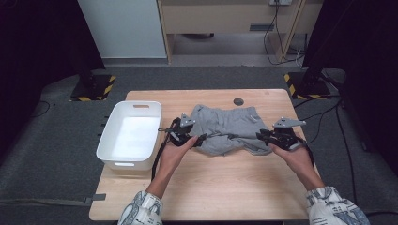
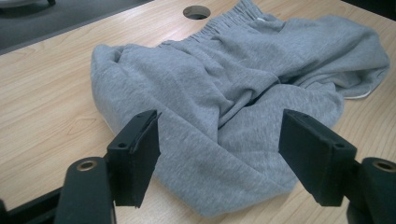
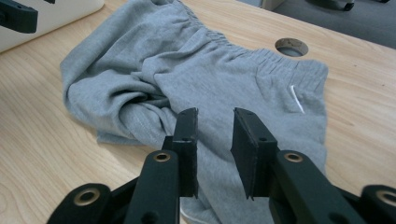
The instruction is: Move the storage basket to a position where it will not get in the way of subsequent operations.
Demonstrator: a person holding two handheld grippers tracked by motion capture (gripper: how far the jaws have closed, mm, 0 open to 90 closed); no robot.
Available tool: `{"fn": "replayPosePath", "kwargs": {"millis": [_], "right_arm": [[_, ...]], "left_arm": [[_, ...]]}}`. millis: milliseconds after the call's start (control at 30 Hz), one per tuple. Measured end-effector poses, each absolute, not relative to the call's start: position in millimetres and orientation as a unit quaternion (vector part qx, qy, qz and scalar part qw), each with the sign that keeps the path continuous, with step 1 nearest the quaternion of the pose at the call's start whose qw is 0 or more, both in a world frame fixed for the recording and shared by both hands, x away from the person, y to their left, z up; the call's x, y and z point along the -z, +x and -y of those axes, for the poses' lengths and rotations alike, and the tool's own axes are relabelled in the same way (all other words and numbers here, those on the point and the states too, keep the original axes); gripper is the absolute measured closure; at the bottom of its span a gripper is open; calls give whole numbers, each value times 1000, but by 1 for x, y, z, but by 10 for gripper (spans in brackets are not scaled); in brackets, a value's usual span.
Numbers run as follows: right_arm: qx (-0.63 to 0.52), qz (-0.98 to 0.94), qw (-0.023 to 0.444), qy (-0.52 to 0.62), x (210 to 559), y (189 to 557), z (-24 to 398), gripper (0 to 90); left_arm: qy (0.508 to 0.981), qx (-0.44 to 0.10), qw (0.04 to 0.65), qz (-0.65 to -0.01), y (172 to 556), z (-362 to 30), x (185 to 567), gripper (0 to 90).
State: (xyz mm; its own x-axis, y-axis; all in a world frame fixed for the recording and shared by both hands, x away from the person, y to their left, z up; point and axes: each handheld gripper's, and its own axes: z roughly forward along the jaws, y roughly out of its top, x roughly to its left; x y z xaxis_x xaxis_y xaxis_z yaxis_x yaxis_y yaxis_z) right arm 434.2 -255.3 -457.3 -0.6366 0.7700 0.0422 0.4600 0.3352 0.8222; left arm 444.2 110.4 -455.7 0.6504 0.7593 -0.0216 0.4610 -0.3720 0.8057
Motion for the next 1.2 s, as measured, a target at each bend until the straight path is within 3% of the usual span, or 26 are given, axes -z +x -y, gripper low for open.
{"fn": "replayPosePath", "kwargs": {"millis": [733,933,1200], "right_arm": [[-410,-818,173,364,495,414,242,794],[-393,-830,171,357,506,414,237,735],[-374,-838,175,357,514,414,234,647]], "left_arm": [[824,-156,411,-357,412,-102,490,496],[825,-158,409,-357,409,-96,498,493],[825,-165,398,-366,409,-88,511,398]]}}
